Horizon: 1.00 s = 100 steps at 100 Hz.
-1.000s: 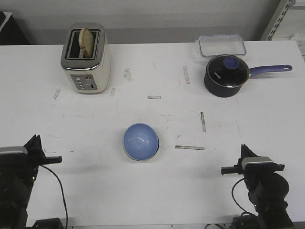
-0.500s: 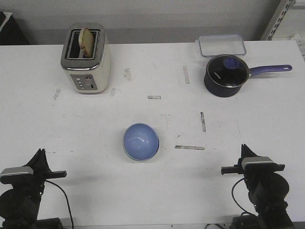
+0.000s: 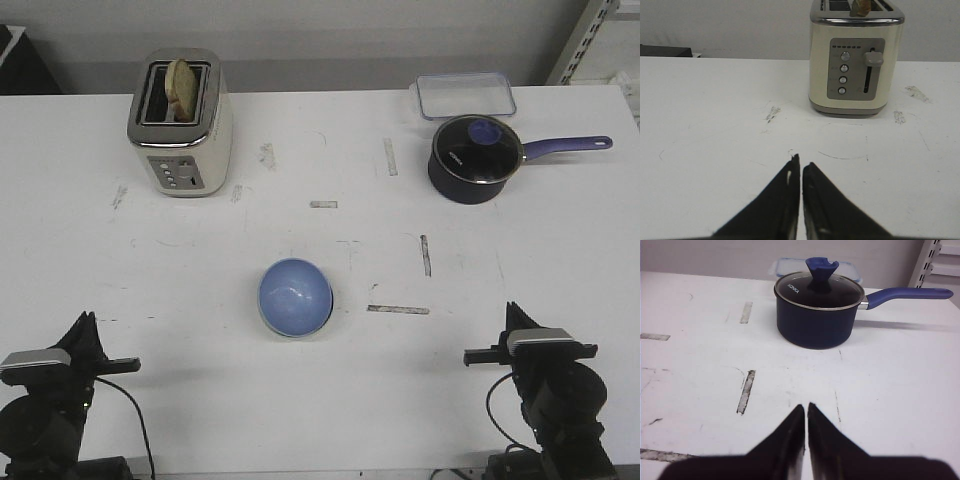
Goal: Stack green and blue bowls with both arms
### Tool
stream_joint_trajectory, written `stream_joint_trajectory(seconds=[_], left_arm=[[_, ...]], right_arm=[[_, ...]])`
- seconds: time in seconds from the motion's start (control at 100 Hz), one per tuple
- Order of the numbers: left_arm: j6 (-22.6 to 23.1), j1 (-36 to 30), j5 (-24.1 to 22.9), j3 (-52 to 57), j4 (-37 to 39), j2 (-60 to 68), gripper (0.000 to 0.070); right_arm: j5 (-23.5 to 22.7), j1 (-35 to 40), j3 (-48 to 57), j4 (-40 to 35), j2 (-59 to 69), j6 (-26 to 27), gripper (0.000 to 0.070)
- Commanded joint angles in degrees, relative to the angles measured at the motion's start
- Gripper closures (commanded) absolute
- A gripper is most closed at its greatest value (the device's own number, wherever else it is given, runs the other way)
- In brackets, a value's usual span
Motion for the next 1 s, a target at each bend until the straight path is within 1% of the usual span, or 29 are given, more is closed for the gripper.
stream_joint_trajectory(seconds=[0.0,0.19,0.26,0.4,0.51,0.62,0.76,0.85,0.99], left_arm=[[-0.3,0.1,0.0,0.7,0.6,0.1,0.0698],[-0.3,-0.3,0.0,0.4,0.4,-0.5,0.0697],[-0.3,-1.3,0.0,-0.9,1.6,-1.9,0.0698],[-0.3,-3.6,0.0,-8.2,8.9,-6.8,0.0698],[-0.3,-3.6,0.0,-15.4,14.8,-10.4,0.0698],[-0.5,-3.5,-0.1,-21.0,19.2,-10.4,0.0698],[-3.7,-3.4,-0.1,-26.9,25.0,-10.4,0.0697],[-4.6,-3.4,0.0,-27.0,23.0,-10.4,0.0697],[-4.6,-3.4,0.0,-27.0,23.1,-10.4,0.0697]], right_arm=[[0.2,0.1,0.0,0.6,0.3,0.6,0.07],[0.2,0.1,0.0,0.6,0.3,0.6,0.07],[0.2,0.1,0.0,0.6,0.3,0.6,0.07],[0.2,0.1,0.0,0.6,0.3,0.6,0.07],[0.2,0.1,0.0,0.6,0.3,0.6,0.07],[0.2,0.1,0.0,0.6,0.3,0.6,0.07],[0.2,0.1,0.0,0.7,0.3,0.6,0.07],[0.2,0.1,0.0,0.6,0.2,0.6,0.07],[0.2,0.1,0.1,0.7,0.2,0.6,0.07]])
